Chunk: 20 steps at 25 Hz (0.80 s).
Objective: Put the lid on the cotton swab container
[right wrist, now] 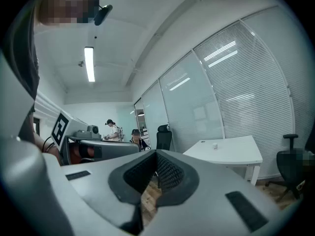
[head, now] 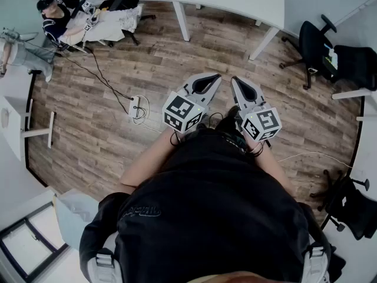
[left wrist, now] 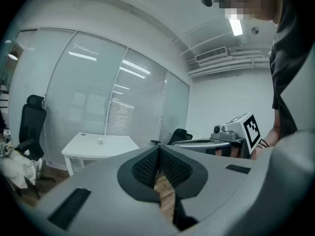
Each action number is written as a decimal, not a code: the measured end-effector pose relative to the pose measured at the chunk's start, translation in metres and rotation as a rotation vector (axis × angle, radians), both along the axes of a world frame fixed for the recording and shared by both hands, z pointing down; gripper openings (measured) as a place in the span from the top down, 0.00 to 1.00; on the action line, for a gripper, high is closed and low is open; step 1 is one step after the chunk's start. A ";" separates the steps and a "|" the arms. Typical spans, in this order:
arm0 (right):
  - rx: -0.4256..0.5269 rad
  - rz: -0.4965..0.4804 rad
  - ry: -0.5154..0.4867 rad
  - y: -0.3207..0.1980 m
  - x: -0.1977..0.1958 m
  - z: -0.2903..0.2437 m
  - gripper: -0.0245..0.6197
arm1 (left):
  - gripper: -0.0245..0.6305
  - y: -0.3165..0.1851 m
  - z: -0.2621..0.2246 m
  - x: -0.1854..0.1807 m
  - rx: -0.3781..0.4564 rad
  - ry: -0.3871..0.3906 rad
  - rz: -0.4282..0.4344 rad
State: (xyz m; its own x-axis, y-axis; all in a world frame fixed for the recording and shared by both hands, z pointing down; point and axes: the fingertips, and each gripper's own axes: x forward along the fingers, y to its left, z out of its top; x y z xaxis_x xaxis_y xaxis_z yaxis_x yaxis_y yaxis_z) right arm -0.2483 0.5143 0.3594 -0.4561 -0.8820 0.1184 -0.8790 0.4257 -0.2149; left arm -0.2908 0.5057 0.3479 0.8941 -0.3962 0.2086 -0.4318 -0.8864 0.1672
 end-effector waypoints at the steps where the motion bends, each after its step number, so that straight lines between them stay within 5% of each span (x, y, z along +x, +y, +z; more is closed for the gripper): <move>1: -0.001 -0.001 -0.002 0.000 0.002 0.000 0.93 | 0.94 0.000 -0.001 0.003 -0.002 0.004 0.007; 12: 0.013 -0.017 -0.029 -0.011 0.033 0.001 0.93 | 0.94 -0.020 0.008 0.037 -0.041 0.019 0.001; 20: 0.003 -0.003 -0.023 -0.051 0.104 0.012 0.93 | 0.94 -0.059 0.019 0.115 -0.024 0.011 0.049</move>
